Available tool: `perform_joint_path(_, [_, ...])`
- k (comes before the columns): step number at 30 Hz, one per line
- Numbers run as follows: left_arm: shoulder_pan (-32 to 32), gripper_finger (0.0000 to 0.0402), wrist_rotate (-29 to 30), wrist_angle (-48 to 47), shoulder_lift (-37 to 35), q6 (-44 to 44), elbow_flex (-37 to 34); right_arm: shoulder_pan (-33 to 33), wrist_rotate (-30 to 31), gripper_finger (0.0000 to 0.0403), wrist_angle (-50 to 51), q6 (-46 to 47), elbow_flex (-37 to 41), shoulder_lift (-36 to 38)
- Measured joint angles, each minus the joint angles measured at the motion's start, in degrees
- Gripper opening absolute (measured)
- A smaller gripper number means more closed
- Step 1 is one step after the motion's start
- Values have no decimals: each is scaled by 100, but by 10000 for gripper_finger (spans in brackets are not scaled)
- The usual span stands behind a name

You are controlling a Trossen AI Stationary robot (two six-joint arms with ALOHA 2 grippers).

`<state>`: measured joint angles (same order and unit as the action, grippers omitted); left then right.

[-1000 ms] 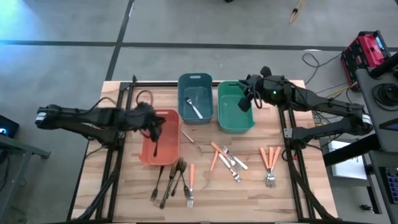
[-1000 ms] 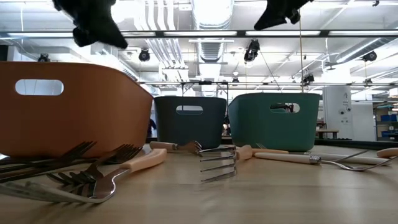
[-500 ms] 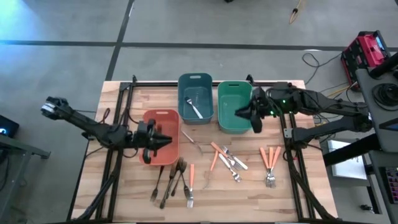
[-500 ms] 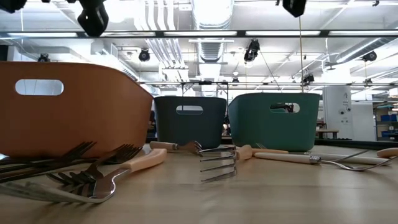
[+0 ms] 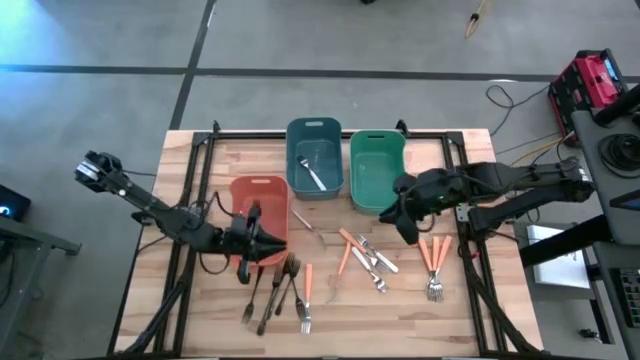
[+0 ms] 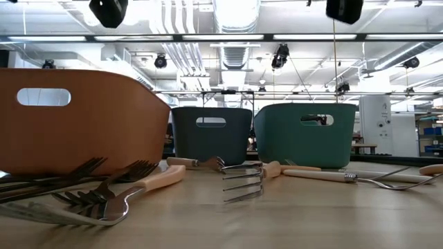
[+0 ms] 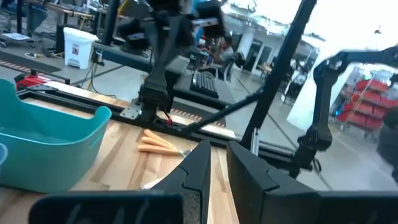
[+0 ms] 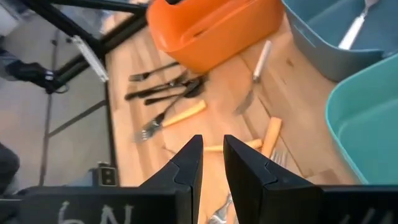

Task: Sort silverware by color (type)
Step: Put the white fork into the blue bin

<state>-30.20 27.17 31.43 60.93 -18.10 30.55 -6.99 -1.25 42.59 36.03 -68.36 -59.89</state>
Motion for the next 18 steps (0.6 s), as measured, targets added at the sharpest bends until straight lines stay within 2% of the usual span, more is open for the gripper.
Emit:
perform_joint_path(5, [-242, 36, -8, -23, 251, 352, 19, 170, 433, 56, -7, -275, -50, -569])
perform_joint_path(10, [-341, 36, -6, -28, 404, 437, 25, 410, 397, 56, -89, -361, -153, -1178])
perform_joint_path(16, [-338, 36, 411, 0, 477, 507, 279, 473, -1195, 56, 47, -256, -501, -1715])
perform_joint_path(18, [-338, 36, 552, -12, 476, 656, 439, 397, -1496, 56, 304, -258, -682, -1840])
